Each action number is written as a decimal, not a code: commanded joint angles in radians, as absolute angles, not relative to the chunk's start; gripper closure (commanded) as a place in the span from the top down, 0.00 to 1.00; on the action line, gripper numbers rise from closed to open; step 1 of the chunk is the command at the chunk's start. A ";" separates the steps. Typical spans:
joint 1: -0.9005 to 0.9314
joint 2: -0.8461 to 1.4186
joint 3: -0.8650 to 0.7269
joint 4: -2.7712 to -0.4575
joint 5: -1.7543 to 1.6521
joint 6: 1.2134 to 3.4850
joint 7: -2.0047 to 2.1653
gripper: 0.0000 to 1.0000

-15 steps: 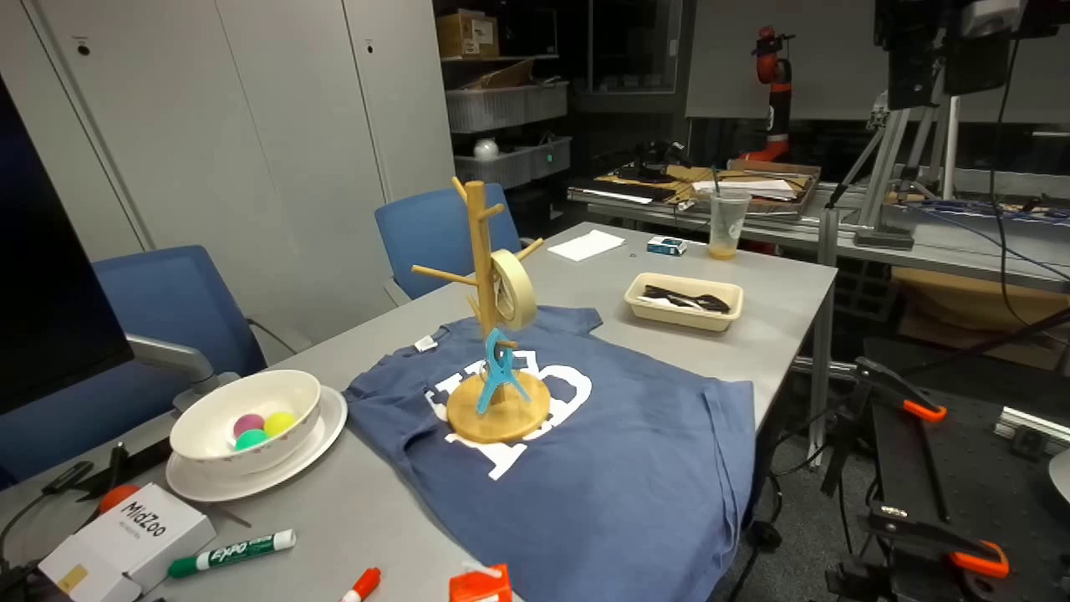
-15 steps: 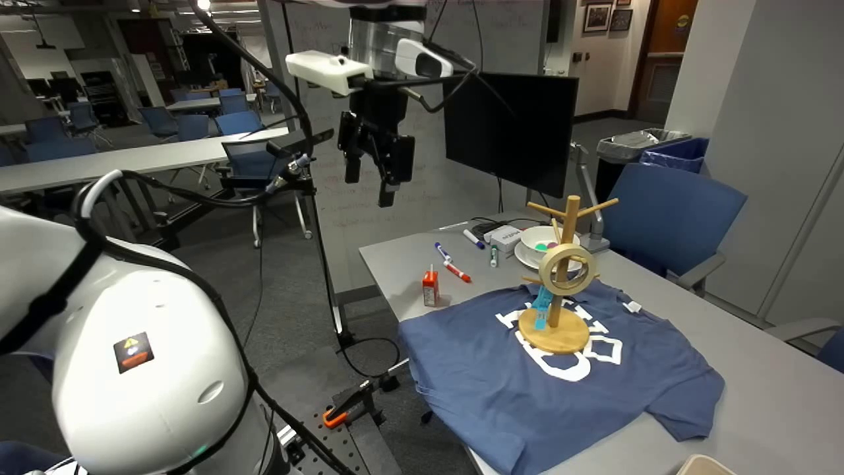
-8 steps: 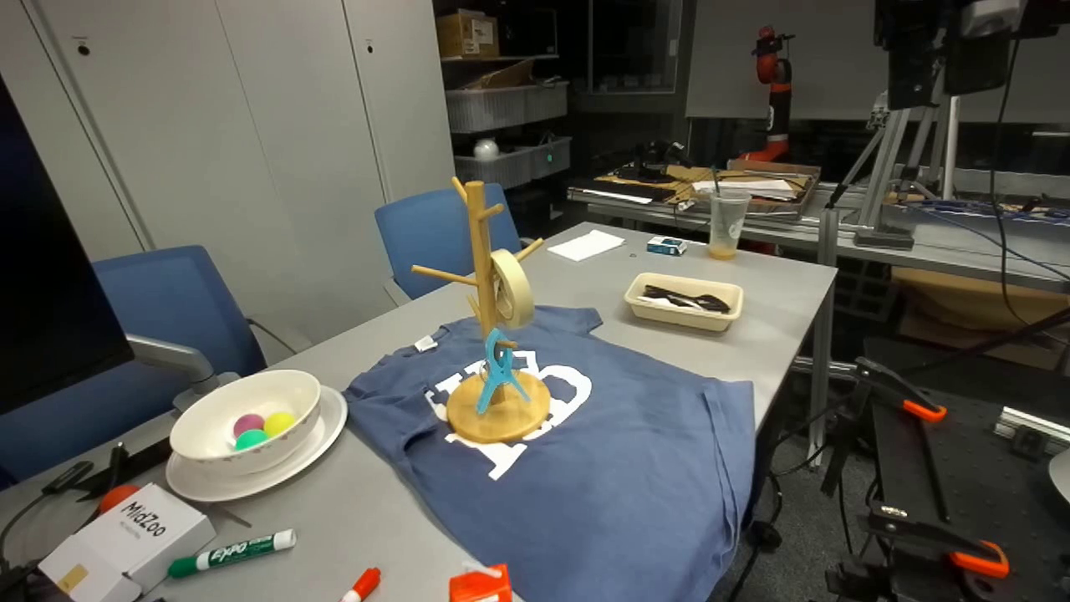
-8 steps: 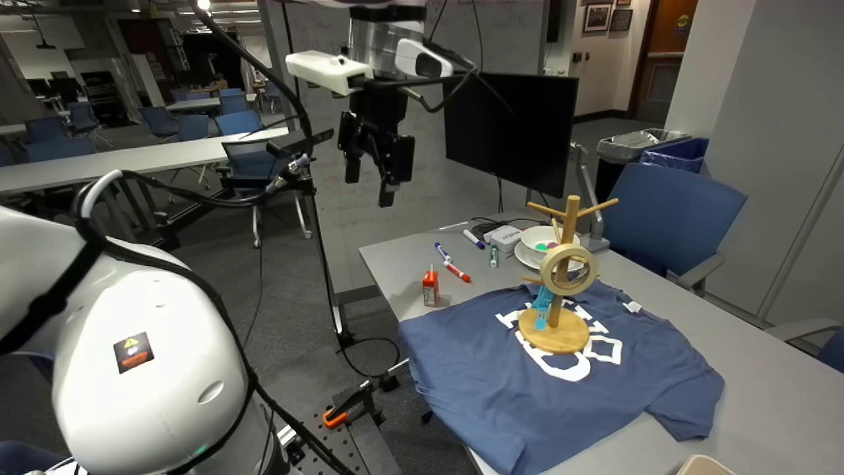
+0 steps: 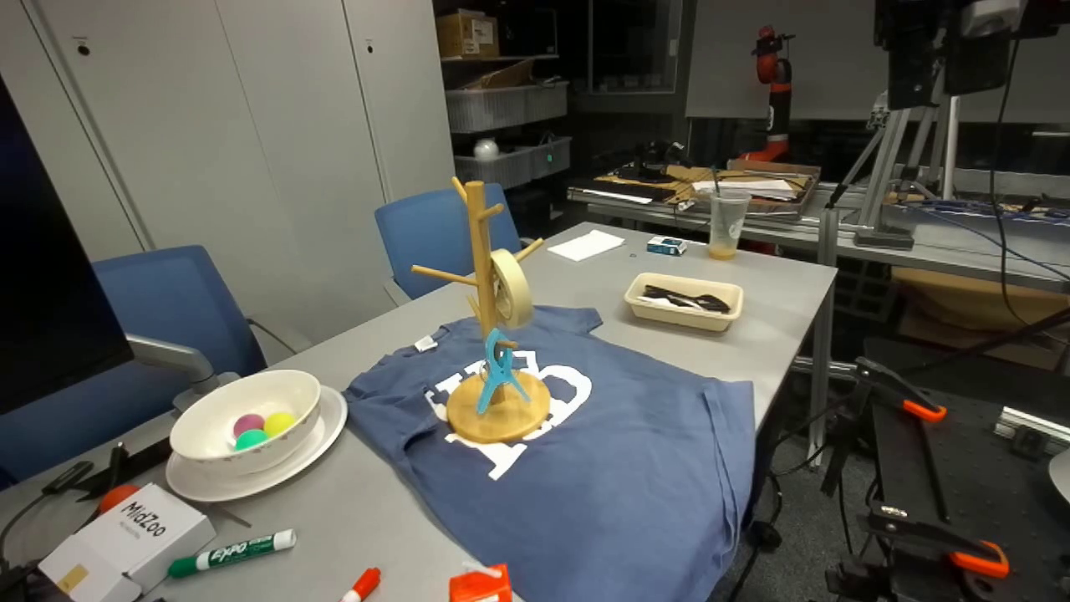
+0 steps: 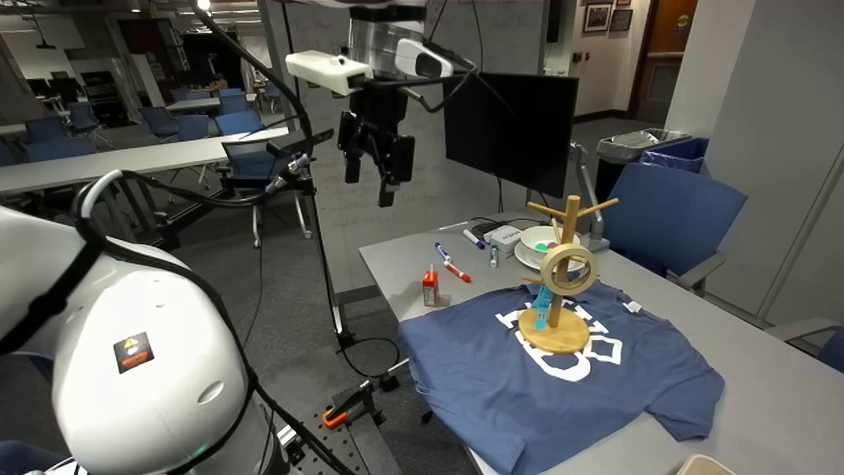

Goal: Pick up the tape from the wooden holder and put it on the table.

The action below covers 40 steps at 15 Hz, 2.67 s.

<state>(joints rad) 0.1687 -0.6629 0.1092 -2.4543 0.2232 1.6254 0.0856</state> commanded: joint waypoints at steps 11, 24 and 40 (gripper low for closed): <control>0.136 -0.645 0.128 -2.466 0.211 1.686 0.085 1.00; 0.093 -0.467 0.177 -2.547 0.049 2.189 0.200 1.00; 0.048 -0.346 0.206 -2.556 -0.127 2.395 0.364 1.00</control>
<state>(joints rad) 0.0487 -0.3560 0.2132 -2.5571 -0.1275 2.3837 0.3675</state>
